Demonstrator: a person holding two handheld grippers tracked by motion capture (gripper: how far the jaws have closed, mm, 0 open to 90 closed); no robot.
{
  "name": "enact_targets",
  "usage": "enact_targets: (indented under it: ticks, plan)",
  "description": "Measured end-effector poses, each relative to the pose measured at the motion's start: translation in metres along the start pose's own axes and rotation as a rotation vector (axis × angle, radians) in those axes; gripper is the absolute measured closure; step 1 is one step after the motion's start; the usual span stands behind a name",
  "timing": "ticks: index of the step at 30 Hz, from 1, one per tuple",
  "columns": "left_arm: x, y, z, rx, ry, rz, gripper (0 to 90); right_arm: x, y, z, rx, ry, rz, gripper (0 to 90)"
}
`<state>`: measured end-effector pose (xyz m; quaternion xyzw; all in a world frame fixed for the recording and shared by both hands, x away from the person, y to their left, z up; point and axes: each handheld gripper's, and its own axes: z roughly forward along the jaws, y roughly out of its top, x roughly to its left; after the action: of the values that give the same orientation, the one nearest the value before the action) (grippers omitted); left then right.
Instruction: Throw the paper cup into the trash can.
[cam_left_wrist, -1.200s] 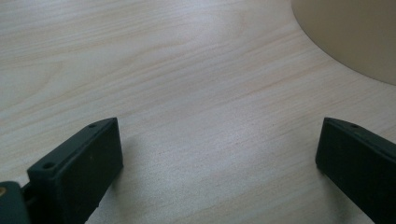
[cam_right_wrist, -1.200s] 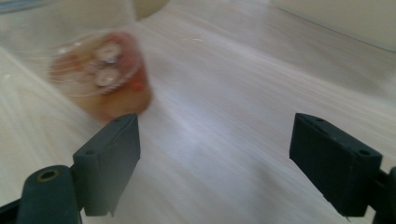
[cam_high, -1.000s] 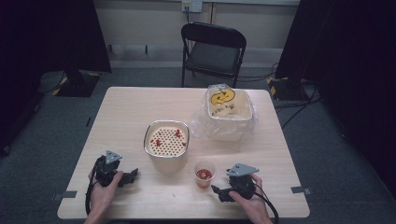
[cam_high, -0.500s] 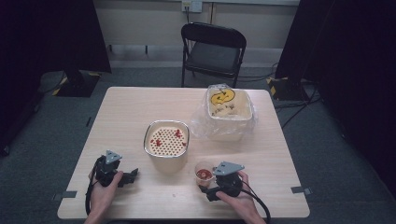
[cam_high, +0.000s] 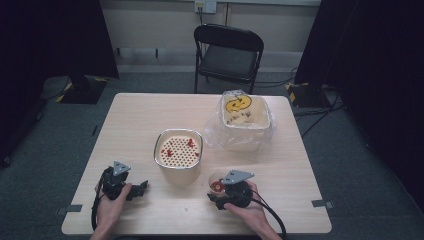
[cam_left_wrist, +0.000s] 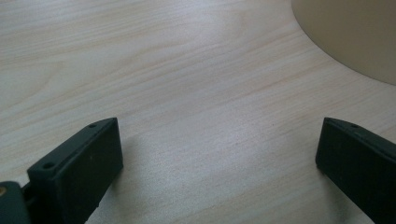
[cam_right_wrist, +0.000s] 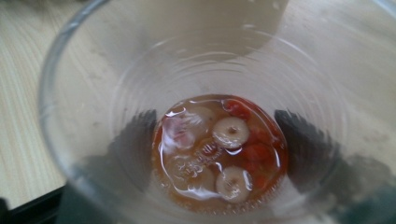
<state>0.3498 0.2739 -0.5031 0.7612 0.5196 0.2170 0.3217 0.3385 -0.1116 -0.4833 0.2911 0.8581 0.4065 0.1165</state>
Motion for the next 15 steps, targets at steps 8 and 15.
enact_targets:
  ticks: [8,15]
  plan:
    - [0.0000,0.0000,0.0000,0.000,0.000,0.001,0.0,-0.0009,-0.0005,0.0046,-0.003,-0.004,-0.005,36.0]
    - [-0.0002,-0.0005,-0.0006,0.000,-0.003,0.003,0.3,-0.0036,0.0011,0.0052,-0.009,-0.004,0.001,42.1]
